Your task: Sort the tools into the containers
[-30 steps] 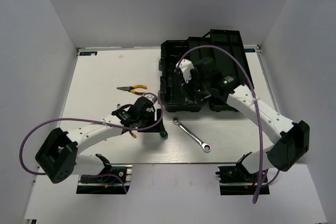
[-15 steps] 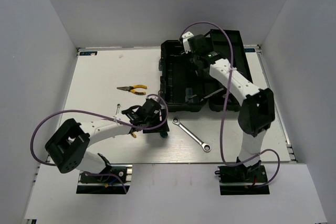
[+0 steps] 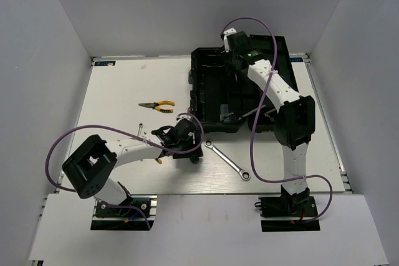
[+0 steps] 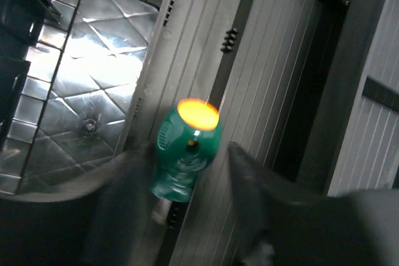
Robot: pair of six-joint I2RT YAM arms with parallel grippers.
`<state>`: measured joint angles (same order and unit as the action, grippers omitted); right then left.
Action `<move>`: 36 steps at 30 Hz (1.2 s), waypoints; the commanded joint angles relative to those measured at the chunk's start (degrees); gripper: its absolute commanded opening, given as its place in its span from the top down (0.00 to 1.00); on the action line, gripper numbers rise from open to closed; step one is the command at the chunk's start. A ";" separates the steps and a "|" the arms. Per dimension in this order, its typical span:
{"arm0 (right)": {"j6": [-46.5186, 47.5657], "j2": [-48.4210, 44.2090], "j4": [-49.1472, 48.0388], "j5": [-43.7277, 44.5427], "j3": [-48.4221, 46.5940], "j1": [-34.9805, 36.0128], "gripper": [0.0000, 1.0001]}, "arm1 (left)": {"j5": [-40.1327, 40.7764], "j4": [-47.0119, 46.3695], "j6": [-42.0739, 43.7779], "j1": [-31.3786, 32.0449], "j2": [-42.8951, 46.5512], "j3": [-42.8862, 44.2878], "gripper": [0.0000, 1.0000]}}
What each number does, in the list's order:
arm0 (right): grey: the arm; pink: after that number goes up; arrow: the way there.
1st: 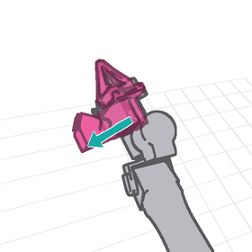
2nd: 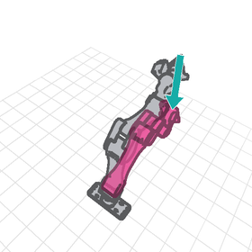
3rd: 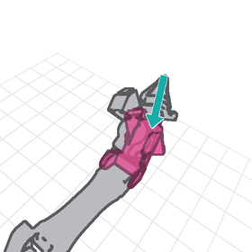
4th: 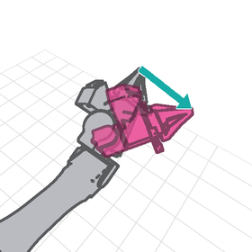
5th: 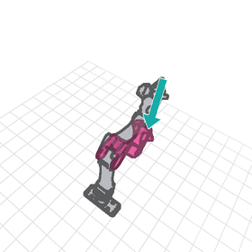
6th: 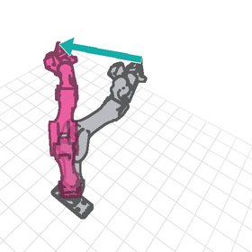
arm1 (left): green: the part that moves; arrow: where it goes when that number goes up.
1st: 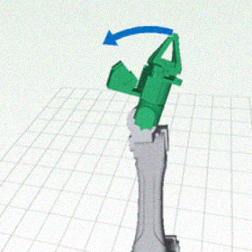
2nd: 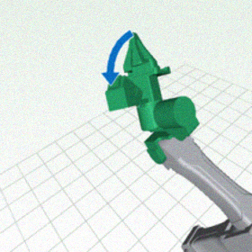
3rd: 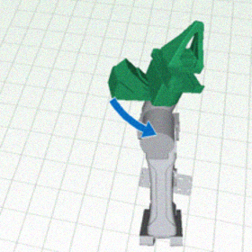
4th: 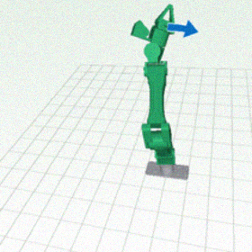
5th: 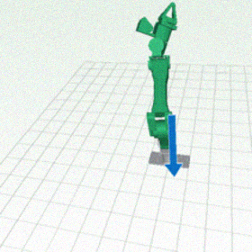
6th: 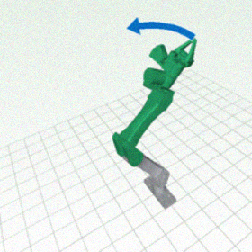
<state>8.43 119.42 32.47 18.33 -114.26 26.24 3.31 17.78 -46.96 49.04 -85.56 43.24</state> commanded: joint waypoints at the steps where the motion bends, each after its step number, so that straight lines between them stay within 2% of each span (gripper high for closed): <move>1: -1.22 -0.93 0.75 0.40 -2.29 -0.40 0.38 | 1.52 -0.99 -1.20 0.71 -2.58 0.87 0.21; 2: -1.83 -1.72 0.84 -0.30 -1.94 -0.49 0.35 | 2.04 -0.99 -1.20 0.71 -3.12 0.88 0.23; 3: -2.18 -2.25 1.28 -1.61 -0.80 -0.57 0.27 | 2.05 -0.99 -1.20 0.71 -3.64 0.88 0.24; 6: -3.76 -7.34 1.02 -5.21 2.79 -1.01 0.26 | 2.05 -0.99 -1.82 1.24 -5.14 1.93 0.37; 7: -4.29 -11.62 1.02 -5.84 5.33 -1.19 0.24 | 2.05 -0.99 -1.82 1.76 -5.14 1.93 0.40; 11: -5.44 -20.86 -0.56 -10.76 15.88 -2.24 0.23 | 3.37 1.90 -1.82 3.08 -5.76 2.63 0.56; 17: -6.67 -35.45 -2.58 -17.44 29.69 -4.18 0.23 | 6.53 7.26 -0.16 5.10 -5.76 3.16 0.71; 19: -6.67 -37.23 -2.50 -17.71 32.15 -4.61 0.23 | 7.40 8.58 0.55 5.72 -5.76 3.68 0.79; 21: -6.84 -40.21 -2.32 -19.71 34.53 -4.88 0.23 | 7.94 10.86 2.04 7.12 -5.76 4.30 0.94; 23: -6.76 -42.41 -1.80 -20.52 36.37 -5.67 0.23 | 9.16 13.05 2.66 7.74 -5.76 5.09 1.00; 26: -6.15 -43.91 -0.22 -21.66 37.35 -6.46 0.22 | 9.70 15.17 4.41 9.05 -3.05 7.90 1.00; 27: -6.05 -45.48 0.48 -22.01 38.22 -6.55 0.17 | 9.70 16.40 5.81 9.06 -1.90 10.43 1.00; 29: -5.09 -46.37 1.28 -22.19 39.54 -7.17 0.19 | 9.70 16.94 7.84 10.46 0.38 13.52 1.00; 31: -3.95 -48.99 1.55 -23.16 41.65 -7.86 0.32 | 9.70 17.64 10.29 10.47 3.02 18.44 1.00; 32: -2.73 -49.97 1.46 -24.47 43.05 -7.96 0.42 | 9.70 17.12 11.44 10.47 3.64 21.41 1.00; 33: -2.28 -51.55 1.54 -25.09 44.37 -8.48 0.67 | 10.22 16.33 12.15 10.47 4.25 22.84 1.00; 34: -1.93 -53.22 2.07 -26.14 45.60 -8.57 0.79 | 10.22 15.45 13.81 9.51 4.26 24.24 1.00; 35: -0.53 -54.97 2.68 -28.67 47.01 -8.57 0.96 | 9.44 12.66 14.43 8.98 4.26 26.17 1.00; 36: -0.17 -55.69 3.47 -29.57 48.06 -8.57 0.96 | 9.95 12.63 15.14 8.97 4.26 27.15 1.00</move>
<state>5.67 67.77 34.41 -6.09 -68.20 18.00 11.60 33.50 -36.21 58.92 -84.60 66.00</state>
